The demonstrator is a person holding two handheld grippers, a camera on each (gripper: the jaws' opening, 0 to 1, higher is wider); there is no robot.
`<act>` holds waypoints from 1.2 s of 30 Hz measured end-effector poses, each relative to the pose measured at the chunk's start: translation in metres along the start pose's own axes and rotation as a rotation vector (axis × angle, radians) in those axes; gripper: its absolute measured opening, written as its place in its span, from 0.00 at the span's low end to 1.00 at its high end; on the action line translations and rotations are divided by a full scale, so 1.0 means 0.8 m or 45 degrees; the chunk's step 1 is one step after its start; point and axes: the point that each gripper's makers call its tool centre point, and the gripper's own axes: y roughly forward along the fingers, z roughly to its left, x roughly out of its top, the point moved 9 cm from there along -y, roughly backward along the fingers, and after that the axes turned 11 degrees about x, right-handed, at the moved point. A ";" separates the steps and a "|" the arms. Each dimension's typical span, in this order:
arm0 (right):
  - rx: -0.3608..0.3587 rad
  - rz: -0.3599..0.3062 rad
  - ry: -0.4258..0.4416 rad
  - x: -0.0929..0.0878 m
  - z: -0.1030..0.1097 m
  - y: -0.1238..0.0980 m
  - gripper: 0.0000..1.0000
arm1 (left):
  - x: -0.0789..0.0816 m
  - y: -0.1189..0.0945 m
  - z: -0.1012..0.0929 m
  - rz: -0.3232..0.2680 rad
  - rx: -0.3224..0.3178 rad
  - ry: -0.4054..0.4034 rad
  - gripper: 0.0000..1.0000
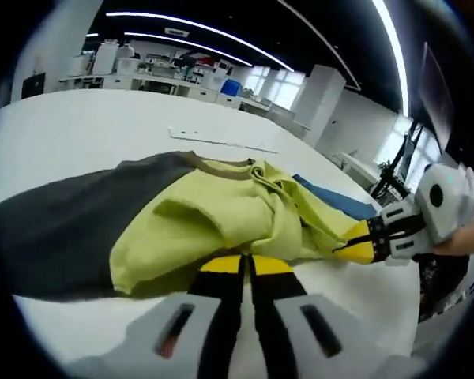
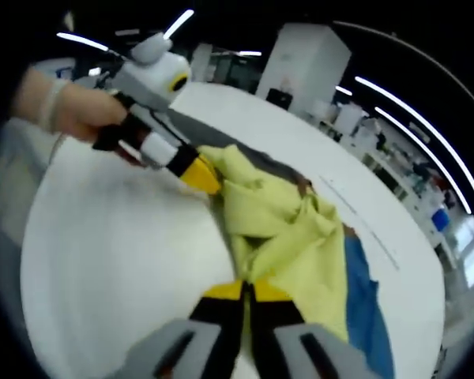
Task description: Fold the garment on the visible template until the final outline fits inside the template.
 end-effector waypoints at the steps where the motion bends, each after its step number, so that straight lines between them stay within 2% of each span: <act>1: -0.001 -0.002 0.005 0.000 0.000 -0.001 0.00 | 0.000 0.000 -0.001 -0.001 0.000 -0.011 0.05; 4: 0.003 0.000 0.007 -0.002 0.002 -0.001 0.00 | 0.000 0.003 -0.001 -0.003 0.013 -0.006 0.08; 7: 0.001 0.004 0.006 -0.003 0.002 -0.002 0.00 | 0.002 0.006 0.003 -0.019 0.021 -0.043 0.07; 10: -0.002 0.002 0.011 -0.004 0.002 -0.004 0.00 | 0.002 0.008 0.004 -0.035 0.023 -0.015 0.01; 16: -0.012 -0.004 0.009 -0.005 0.006 -0.013 0.00 | 0.003 0.002 0.002 -0.031 0.018 -0.031 0.00; 22: -0.030 -0.035 0.025 -0.005 0.011 -0.031 0.00 | 0.009 -0.029 -0.005 -0.014 -0.039 -0.114 0.00; 27: -0.041 -0.059 0.021 -0.009 0.018 -0.047 0.00 | 0.014 -0.060 -0.007 -0.010 -0.076 -0.121 0.00; 31: -0.043 -0.072 0.019 -0.010 0.027 -0.063 0.00 | 0.006 -0.082 -0.003 0.007 -0.075 -0.129 0.00; 36: -0.038 -0.073 0.009 -0.019 0.044 -0.081 0.00 | -0.013 -0.114 0.001 0.044 -0.067 -0.178 0.00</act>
